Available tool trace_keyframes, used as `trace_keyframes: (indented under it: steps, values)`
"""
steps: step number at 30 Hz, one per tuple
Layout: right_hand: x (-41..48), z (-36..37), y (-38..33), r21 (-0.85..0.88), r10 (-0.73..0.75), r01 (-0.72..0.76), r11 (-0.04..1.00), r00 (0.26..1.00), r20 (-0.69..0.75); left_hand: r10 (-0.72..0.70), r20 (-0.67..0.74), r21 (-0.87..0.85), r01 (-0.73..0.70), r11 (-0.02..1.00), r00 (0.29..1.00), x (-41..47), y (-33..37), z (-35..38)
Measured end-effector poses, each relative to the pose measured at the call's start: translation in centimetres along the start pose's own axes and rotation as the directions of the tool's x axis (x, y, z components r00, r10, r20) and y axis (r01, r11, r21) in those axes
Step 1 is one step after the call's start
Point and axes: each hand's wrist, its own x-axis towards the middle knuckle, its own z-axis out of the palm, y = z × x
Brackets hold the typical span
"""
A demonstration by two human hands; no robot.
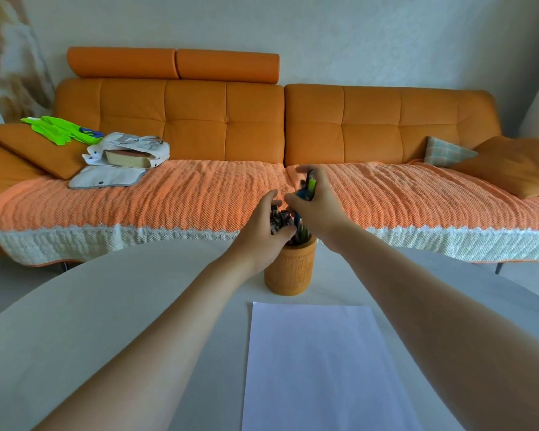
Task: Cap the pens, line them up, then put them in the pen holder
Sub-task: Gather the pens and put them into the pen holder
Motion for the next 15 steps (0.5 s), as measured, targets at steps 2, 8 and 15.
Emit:
trace_keyframes:
  steps: [2,8,15]
  values:
    - [-0.31,0.29,0.36,-0.054,0.052,-0.048,0.997,0.996,0.069,-0.004,0.006,-0.036,0.004,0.999,1.000,0.07,0.07,0.23]
    - [-0.53,0.36,0.88,0.011,0.189,-0.192,0.981,0.973,0.130,0.014,-0.007,-0.109,-0.014,0.994,1.000,0.52,0.70,0.61]
    - [-0.64,1.03,1.14,-0.183,0.282,-0.251,0.950,0.945,0.166,-0.028,0.032,-0.157,0.033,0.987,0.999,0.55,0.89,0.25]
